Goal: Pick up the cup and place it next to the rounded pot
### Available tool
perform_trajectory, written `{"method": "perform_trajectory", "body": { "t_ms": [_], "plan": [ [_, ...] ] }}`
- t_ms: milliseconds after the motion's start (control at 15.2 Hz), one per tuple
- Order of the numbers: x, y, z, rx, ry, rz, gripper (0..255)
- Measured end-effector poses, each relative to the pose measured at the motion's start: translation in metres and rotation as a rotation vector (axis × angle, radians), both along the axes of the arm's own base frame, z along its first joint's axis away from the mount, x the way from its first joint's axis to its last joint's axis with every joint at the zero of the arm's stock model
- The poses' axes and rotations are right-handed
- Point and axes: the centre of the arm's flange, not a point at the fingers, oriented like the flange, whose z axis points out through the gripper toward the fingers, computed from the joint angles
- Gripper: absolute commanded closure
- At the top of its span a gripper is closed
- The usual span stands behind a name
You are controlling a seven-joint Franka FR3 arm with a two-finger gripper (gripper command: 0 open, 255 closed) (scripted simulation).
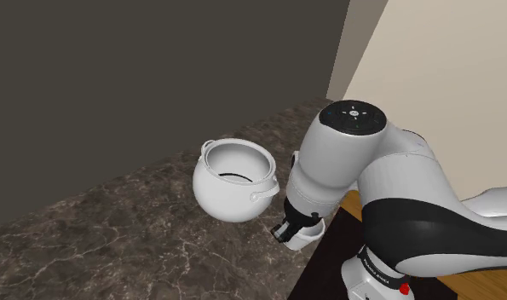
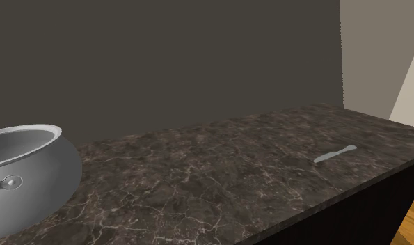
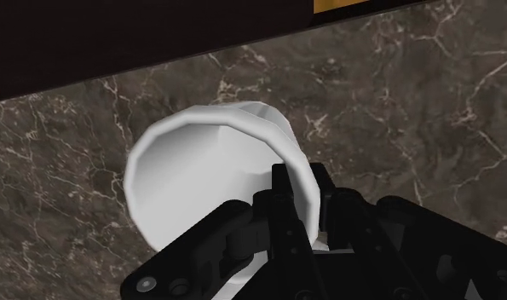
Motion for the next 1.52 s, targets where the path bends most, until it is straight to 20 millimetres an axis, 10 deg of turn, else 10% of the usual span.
{"method": "perform_trajectory", "body": {
  "t_ms": [1056,1122,1518],
  "plan": [
    [0.0,0.001,-0.053,0.0,0.0,0.0,255],
    [0.0,0.001,-0.053,0.0,0.0,0.0,0],
    [0.0,0.001,-0.053,0.0,-0.001,0.0,0]
  ]
}}
